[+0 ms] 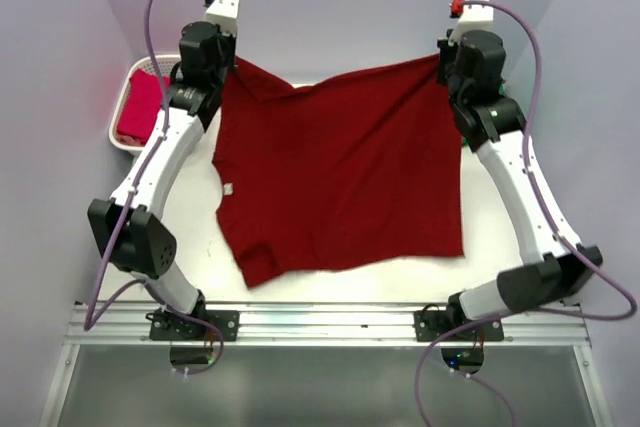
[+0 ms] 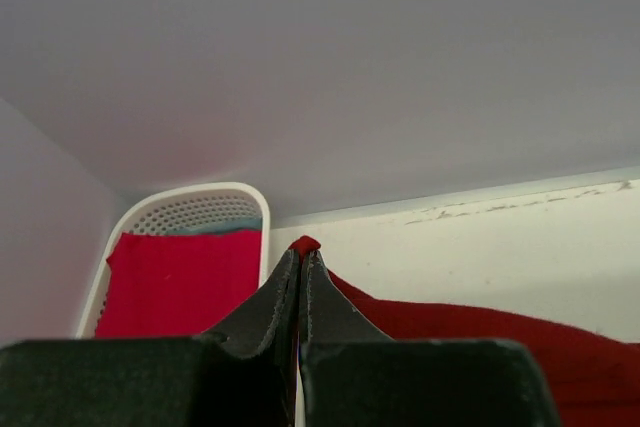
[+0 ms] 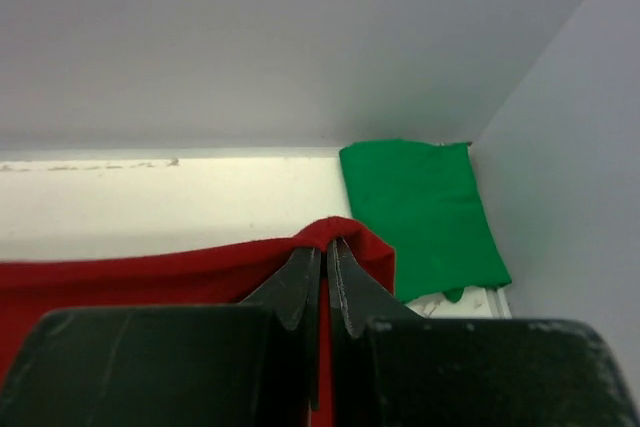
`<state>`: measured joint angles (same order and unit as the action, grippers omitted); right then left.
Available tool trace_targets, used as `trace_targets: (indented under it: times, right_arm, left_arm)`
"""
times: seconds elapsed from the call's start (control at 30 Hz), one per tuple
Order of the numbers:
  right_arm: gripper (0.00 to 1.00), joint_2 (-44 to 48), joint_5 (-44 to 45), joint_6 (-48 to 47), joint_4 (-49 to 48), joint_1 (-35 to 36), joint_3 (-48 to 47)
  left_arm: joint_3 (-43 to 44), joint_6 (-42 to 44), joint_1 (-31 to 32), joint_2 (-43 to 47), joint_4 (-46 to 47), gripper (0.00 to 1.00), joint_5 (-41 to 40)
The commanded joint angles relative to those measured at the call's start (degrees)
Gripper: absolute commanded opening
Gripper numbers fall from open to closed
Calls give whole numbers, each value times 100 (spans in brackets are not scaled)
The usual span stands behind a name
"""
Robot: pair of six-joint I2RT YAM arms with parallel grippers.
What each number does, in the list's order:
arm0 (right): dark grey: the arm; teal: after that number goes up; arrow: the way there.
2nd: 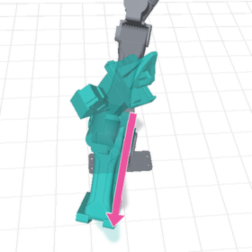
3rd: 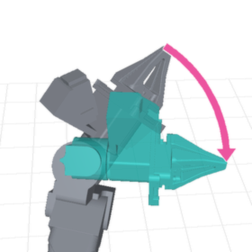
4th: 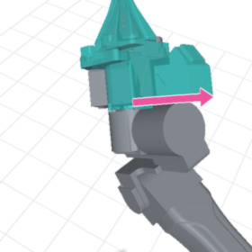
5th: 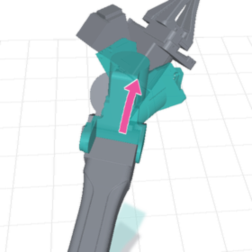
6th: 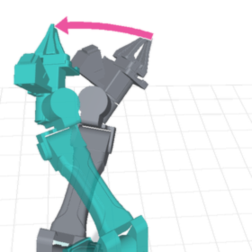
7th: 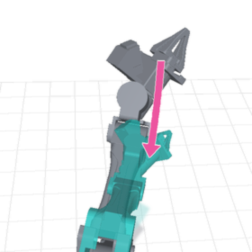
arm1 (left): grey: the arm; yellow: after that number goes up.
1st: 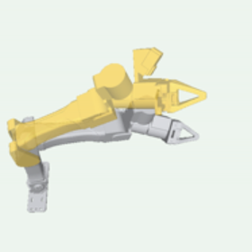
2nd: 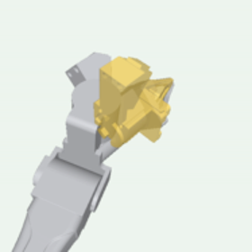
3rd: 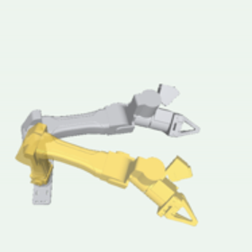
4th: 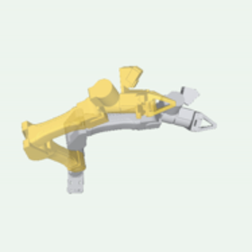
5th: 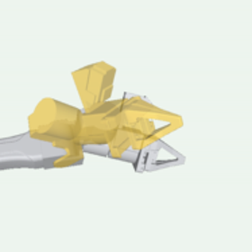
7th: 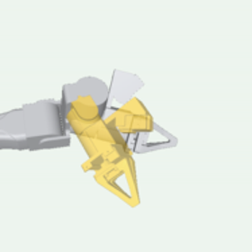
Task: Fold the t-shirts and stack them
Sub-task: Flatten the tshirt out
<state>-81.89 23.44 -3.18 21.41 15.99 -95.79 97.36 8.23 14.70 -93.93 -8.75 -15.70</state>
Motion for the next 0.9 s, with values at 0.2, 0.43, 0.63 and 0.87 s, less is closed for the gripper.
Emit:
trace_targets:
  times: [0.2,0.43,0.63,0.87]
  right_arm:
    - [0,-373,162,-200,-950,-342,-416]
    - [0,1506,344,-902,-2069,158,613]
    - [0,3098,-119,-1299,-2343,827,737]
    - [0,3110,325,-1501,-2158,827,447]
  left_arm:
    - [-435,416,-1302,1120,1839,0,2032]
    - [-832,1030,-602,2966,1974,0,2055]
    - [-552,523,-152,4372,1956,0,2800]
    - [-411,415,-309,4332,1781,0,2855]
